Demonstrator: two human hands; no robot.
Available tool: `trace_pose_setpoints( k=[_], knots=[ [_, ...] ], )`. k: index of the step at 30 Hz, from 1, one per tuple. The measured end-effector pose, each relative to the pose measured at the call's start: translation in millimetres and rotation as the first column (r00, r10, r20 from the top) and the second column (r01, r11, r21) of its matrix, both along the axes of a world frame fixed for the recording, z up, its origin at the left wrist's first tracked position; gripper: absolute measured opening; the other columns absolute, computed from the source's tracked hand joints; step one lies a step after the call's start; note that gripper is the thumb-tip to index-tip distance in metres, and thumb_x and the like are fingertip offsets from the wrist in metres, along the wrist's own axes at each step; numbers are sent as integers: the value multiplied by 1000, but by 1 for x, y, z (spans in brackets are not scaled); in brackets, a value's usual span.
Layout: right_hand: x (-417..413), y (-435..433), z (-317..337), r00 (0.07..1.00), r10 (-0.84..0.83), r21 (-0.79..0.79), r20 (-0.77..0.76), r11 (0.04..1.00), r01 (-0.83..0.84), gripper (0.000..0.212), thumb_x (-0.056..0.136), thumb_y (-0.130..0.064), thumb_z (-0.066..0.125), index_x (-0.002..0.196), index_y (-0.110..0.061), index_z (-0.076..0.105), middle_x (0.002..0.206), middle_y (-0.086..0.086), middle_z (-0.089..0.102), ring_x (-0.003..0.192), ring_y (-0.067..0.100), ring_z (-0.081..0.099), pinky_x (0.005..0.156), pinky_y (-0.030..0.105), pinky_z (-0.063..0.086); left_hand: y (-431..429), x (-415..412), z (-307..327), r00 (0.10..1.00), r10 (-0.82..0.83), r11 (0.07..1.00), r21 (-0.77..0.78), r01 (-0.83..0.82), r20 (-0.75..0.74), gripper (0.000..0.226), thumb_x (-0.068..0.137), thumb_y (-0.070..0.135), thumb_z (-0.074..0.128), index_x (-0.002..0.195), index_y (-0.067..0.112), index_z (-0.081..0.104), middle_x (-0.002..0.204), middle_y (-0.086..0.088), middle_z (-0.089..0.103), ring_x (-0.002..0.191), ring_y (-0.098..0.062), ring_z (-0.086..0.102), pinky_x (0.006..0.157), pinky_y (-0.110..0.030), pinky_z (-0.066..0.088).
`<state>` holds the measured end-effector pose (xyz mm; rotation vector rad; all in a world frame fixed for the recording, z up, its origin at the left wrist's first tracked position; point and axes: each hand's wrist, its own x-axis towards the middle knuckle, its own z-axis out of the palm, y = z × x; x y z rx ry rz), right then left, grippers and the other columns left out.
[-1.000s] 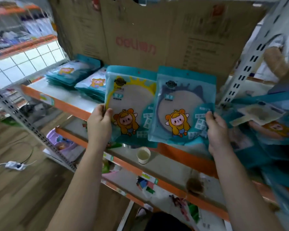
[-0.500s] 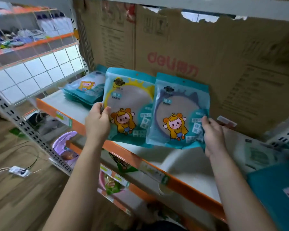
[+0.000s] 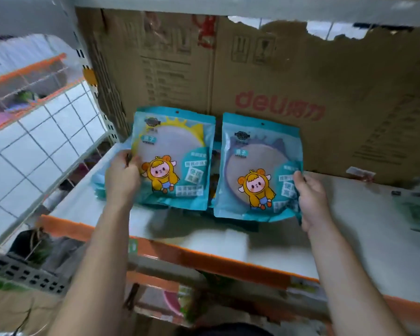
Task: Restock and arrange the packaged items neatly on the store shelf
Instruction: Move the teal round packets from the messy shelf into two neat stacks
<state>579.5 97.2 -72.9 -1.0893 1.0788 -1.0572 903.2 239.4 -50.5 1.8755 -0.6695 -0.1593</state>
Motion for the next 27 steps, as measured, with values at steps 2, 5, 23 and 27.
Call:
trace_pose_setpoints(
  k=[2, 5, 23, 27],
  knots=[
    [12, 9, 0, 999, -45, -2, 10, 999, 45, 19, 99, -30, 52, 98, -16, 64, 85, -1, 75, 77, 13, 73, 56, 26, 56, 1, 27, 2, 997, -3, 997, 73, -3, 75, 10, 92, 18, 48, 88, 16, 58, 85, -5, 60, 81, -24, 53, 65, -34, 34],
    [23, 23, -3, 995, -104, -2, 4, 995, 104, 19, 99, -30, 51, 95, -16, 63, 81, -2, 74, 72, 11, 72, 54, 24, 55, 0, 60, 3, 995, -28, 980, 200, 8, 97, 19, 95, 23, 48, 89, 8, 58, 83, -9, 58, 82, -29, 55, 65, -35, 35],
    [32, 62, -1, 969, -244, -4, -33, 970, 244, 20, 100, -29, 48, 96, -17, 63, 76, -5, 74, 65, 9, 71, 51, 22, 56, -1, 98, 0, 990, -127, 952, 287, 105, 59, 52, 73, 47, 77, 110, 13, 63, 104, -7, 69, 92, -26, 66, 80, -49, 56],
    [32, 67, -1, 970, -236, -3, -53, 972, 236, 21, 100, -30, 48, 96, -16, 63, 77, -4, 74, 66, 9, 71, 51, 22, 56, 1, 100, -1, 990, -111, 956, 281, 82, 89, 54, 75, 49, 76, 113, 13, 63, 106, -6, 69, 92, -24, 64, 76, -44, 55]
  ],
)
